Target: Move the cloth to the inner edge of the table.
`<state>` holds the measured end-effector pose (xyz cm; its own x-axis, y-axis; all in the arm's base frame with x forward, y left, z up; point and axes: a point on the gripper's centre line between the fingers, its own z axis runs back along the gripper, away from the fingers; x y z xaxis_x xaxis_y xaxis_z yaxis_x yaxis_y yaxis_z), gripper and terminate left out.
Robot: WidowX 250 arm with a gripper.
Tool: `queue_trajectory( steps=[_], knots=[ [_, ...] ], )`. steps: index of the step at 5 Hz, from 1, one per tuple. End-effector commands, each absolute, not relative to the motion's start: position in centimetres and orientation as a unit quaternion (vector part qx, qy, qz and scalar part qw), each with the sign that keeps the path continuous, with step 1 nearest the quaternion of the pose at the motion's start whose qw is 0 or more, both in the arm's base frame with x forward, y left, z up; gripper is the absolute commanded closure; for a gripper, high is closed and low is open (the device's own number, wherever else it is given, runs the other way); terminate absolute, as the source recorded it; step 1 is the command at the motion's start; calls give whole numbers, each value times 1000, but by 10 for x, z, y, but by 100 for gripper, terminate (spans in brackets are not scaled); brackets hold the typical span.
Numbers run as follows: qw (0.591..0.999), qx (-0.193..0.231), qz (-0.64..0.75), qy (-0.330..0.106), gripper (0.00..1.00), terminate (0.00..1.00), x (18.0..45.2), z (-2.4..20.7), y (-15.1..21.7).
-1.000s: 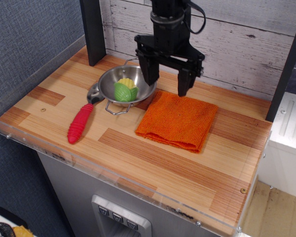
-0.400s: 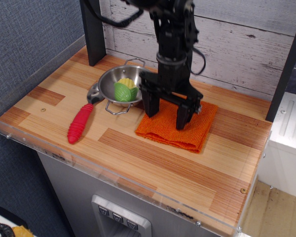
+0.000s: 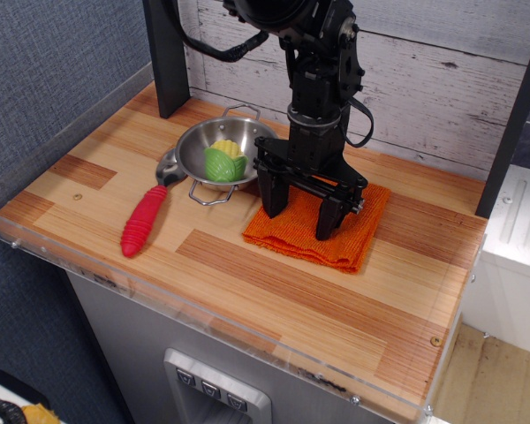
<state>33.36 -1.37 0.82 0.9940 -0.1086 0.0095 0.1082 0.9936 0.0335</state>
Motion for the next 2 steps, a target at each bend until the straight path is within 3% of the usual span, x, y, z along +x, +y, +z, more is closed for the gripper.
queue_trajectory(
  steps=[1,2],
  knots=[
    [996,-1,-94,6,0,0,335,-13,-38],
    [993,-15,-115,14,0,0,335,-20,-60]
  ],
)
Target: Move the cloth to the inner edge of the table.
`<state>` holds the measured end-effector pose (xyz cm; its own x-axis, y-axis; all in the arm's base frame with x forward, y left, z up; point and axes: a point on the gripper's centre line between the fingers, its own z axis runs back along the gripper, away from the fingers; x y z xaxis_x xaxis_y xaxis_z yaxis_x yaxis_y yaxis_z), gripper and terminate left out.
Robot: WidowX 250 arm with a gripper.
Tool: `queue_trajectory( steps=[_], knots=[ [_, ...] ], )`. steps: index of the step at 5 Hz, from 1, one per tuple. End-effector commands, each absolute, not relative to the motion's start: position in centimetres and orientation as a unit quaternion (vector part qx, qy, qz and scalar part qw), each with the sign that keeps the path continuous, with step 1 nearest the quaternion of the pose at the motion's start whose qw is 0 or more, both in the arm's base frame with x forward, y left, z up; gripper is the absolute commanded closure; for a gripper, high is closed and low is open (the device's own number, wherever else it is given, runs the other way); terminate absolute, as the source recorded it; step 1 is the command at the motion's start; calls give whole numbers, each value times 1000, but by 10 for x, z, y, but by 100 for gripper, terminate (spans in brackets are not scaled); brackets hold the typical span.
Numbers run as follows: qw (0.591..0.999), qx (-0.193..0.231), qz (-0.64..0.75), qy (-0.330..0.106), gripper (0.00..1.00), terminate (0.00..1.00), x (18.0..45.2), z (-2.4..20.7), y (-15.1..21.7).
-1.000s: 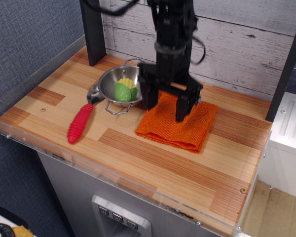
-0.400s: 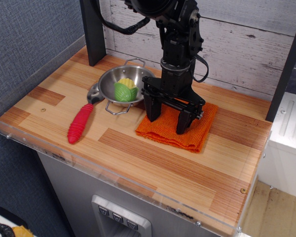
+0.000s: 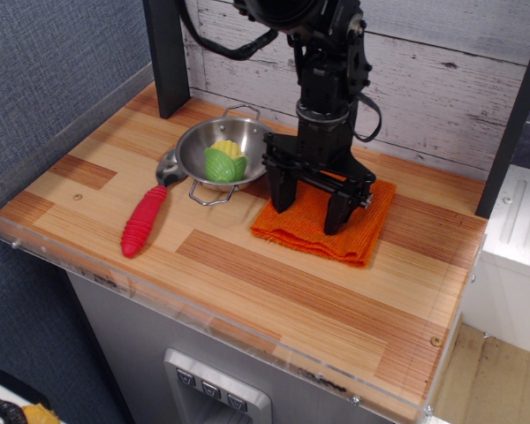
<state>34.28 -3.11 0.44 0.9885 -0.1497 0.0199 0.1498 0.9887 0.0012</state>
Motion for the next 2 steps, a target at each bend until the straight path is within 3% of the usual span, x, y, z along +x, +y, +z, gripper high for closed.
queue_trajectory(
  steps=[1,2],
  knots=[
    [989,-33,-143,19,0,0,338,-25,-91],
    [984,-31,-176,24,0,0,335,-24,-114]
  ],
)
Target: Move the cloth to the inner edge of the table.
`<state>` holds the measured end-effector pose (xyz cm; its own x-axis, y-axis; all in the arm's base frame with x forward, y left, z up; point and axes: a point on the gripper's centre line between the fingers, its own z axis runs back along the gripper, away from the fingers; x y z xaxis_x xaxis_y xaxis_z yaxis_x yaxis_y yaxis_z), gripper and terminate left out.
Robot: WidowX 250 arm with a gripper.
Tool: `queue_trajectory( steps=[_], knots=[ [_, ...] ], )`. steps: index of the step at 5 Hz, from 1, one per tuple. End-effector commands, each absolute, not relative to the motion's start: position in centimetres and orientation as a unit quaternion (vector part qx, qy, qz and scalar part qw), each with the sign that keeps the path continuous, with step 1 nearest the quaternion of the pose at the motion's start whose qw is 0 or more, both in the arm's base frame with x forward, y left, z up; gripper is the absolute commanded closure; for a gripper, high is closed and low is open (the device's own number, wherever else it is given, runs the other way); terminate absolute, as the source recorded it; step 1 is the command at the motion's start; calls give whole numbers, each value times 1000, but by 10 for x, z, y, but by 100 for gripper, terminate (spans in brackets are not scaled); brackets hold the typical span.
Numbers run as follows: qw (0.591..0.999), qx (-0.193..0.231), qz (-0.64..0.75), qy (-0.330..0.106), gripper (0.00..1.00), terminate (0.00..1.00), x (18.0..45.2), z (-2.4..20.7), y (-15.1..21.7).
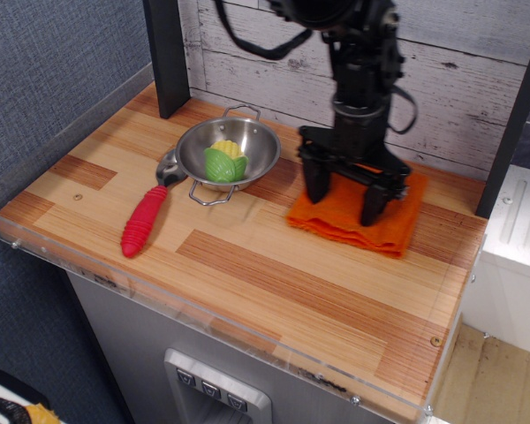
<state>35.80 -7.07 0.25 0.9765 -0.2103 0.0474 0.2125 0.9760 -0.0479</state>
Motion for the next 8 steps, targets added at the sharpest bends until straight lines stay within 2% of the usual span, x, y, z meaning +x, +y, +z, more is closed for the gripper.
queue_trajectory(
  steps=[1,2,4,6,8],
  knots=[
    [978,-28,-206,34,0,0,330,-26,-135],
    [973,-29,-224,44,0,0,318,-26,-143],
    [975,-14,-217,55,0,0,296,-20,-136],
    [985,6,-173,13,0,0,301,13,-111],
    [994,12,-110,-3,0,0,286,26,-78]
  ],
)
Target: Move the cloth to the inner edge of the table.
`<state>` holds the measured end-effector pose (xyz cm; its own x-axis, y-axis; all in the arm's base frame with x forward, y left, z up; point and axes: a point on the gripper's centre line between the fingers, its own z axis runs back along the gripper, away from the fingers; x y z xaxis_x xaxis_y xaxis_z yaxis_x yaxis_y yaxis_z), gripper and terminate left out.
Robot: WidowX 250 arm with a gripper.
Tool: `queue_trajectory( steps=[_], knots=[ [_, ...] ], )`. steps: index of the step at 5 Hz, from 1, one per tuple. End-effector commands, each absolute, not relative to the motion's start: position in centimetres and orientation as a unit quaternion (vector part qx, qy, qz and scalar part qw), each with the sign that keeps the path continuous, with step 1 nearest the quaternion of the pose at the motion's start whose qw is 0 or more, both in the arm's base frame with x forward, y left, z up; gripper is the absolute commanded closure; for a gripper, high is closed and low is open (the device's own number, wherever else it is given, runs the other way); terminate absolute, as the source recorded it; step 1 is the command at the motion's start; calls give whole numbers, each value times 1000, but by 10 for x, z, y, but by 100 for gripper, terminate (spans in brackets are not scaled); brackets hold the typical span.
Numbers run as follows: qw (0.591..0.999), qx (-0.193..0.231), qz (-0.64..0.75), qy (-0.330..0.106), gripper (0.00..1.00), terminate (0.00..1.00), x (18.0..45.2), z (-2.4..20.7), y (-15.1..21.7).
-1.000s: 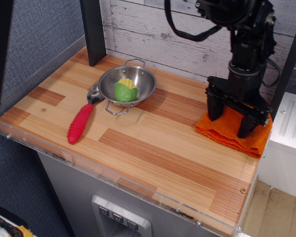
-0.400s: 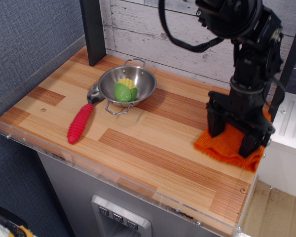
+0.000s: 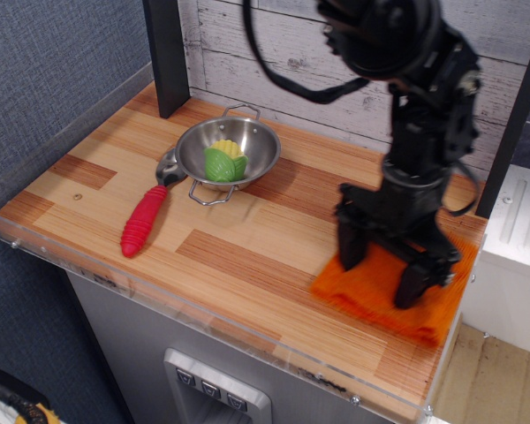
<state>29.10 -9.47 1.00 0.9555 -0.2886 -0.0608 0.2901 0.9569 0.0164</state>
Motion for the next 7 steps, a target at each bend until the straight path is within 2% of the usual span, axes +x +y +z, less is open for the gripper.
queue_trajectory(
  steps=[1,3,4,5,7],
  knots=[
    [994,10,-110,-8,0,0,288,28,-75],
    [992,5,-123,-27,0,0,294,36,-82],
    [989,-1,-133,-59,0,0,299,51,-88],
    [986,-11,-127,-108,0,0,302,79,-91],
    [984,8,-103,-145,0,0,301,116,-80]
  ],
)
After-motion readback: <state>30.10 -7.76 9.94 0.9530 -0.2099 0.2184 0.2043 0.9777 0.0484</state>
